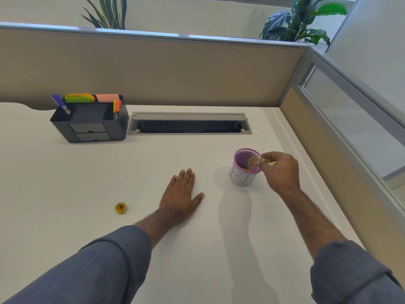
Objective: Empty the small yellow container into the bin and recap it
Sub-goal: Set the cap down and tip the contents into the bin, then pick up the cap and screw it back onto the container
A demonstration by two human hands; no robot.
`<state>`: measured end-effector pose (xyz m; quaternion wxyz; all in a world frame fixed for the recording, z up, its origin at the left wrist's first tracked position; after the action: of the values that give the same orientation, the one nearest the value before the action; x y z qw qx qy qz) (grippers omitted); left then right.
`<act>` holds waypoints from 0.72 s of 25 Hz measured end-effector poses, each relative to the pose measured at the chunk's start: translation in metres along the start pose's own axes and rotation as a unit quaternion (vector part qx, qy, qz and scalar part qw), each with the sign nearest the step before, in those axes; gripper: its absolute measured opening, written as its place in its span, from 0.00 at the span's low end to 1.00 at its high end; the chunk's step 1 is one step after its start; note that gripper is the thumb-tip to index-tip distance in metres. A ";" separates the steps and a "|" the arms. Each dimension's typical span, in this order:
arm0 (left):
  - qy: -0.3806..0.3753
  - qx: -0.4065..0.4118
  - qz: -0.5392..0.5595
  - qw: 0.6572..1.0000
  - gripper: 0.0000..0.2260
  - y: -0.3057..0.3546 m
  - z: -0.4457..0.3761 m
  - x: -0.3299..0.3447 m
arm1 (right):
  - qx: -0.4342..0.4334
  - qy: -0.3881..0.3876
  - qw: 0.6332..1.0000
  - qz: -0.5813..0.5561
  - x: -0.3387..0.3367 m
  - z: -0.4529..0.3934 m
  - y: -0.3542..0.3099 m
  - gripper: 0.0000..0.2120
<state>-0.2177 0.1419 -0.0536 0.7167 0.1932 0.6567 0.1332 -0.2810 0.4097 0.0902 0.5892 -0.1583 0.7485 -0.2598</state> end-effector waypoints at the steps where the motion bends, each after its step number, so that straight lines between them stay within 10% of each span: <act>1: -0.002 0.000 0.001 1.000 0.33 0.000 0.001 -0.002 | 0.018 0.000 1.000 -0.026 0.000 0.001 0.002 0.11; 5: 0.001 -0.009 0.008 1.000 0.33 -0.001 0.008 -0.013 | 0.130 -0.028 0.965 -0.226 0.005 0.009 0.012 0.09; 10: 0.022 0.005 0.025 0.999 0.33 0.008 0.019 -0.034 | 0.211 -0.135 0.802 -0.542 0.020 0.042 -0.004 0.04; 18: 0.053 -0.022 -0.010 0.998 0.35 -0.031 0.040 -0.070 | 0.181 -0.210 0.714 -0.643 0.042 0.076 -0.052 0.08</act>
<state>-0.1869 0.0792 -0.0023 0.6863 0.1631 0.6925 0.1507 -0.2218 0.3287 0.0737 0.4399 -0.5418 0.2614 -0.6667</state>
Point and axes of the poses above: each hand's wrist, its own z-axis away from the middle knuckle, its own x-axis out of the palm, y = z × x, the point moved 7 cm from there along -z, towards the middle knuckle, and after that the axes turned 10 degrees about z, right-handed, at the moved point
